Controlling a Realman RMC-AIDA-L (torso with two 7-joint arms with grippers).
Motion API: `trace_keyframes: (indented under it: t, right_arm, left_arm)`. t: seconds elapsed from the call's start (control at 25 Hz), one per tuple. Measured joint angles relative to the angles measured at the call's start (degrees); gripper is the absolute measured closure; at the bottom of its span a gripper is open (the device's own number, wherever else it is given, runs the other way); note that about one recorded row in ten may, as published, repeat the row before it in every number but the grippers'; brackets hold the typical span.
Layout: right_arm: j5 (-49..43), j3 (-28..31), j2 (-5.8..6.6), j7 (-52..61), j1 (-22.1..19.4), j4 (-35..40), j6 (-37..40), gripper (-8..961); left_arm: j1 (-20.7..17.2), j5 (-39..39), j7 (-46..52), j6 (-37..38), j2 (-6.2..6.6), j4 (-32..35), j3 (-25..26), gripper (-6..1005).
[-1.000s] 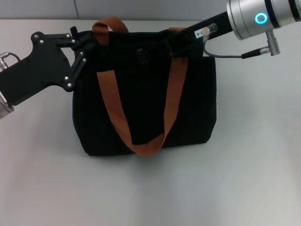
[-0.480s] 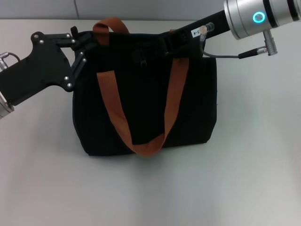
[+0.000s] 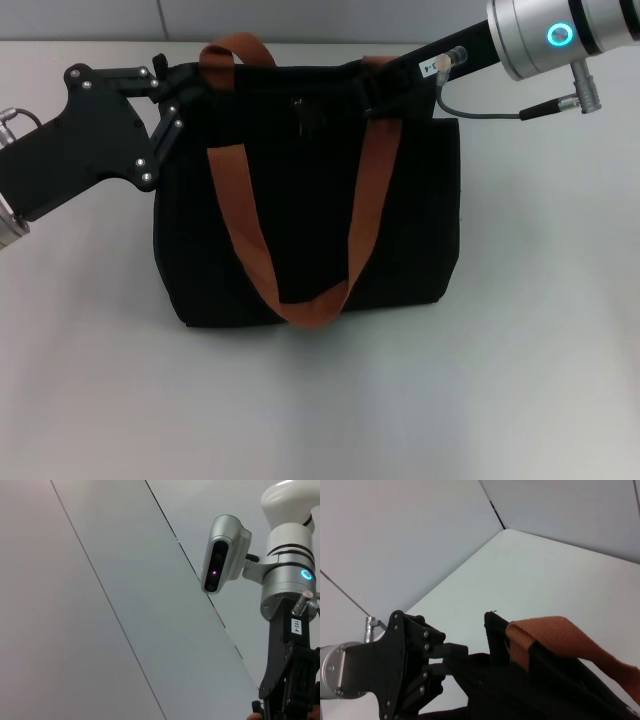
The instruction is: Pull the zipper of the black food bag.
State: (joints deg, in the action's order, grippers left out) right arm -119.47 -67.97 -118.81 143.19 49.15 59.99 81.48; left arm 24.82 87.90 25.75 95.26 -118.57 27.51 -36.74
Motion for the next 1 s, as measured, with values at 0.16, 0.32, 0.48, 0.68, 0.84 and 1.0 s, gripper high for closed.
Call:
trace_keyframes:
  t: [0.16, 0.32, 0.48, 0.68, 0.84, 1.0]
  right_arm:
    - [0.0, -0.4, -0.23, 0.0, 0.3, -0.2, -1.0, 687]
    - [1.0, -0.5, -0.45, 0.0, 0.5, -0.4, -1.5, 693]
    - [3.1, -0.5, -0.51, 0.0, 0.5, -0.6, -1.0, 699]
    - [3.4, -0.1, -0.55, -0.1, 0.4, -0.8, -0.5, 707]
    - [3.4, -0.1, -0.51, -0.1, 0.5, -1.9, -0.5, 713]
    - [3.3, -0.4, -0.41, -0.1, 0.9, -2.6, -0.9, 719]
  left_arm:
    - [0.3, 0.0, 0.2, 0.0, 0.00, 0.0, 0.0, 930]
    - [0.5, -0.1, 0.3, 0.1, 0.00, 0.0, 0.0, 930]
    - [0.6, -0.1, 0.3, 0.3, 0.00, 0.0, 0.0, 931]
    - [0.6, -0.2, 0.3, 0.3, 0.00, 0.0, 0.0, 931]
    - [0.6, -0.2, 0.3, 0.4, 0.00, 0.0, 0.0, 931]
    - [0.6, -0.2, 0.3, 0.4, 0.01, 0.0, 0.0, 931]
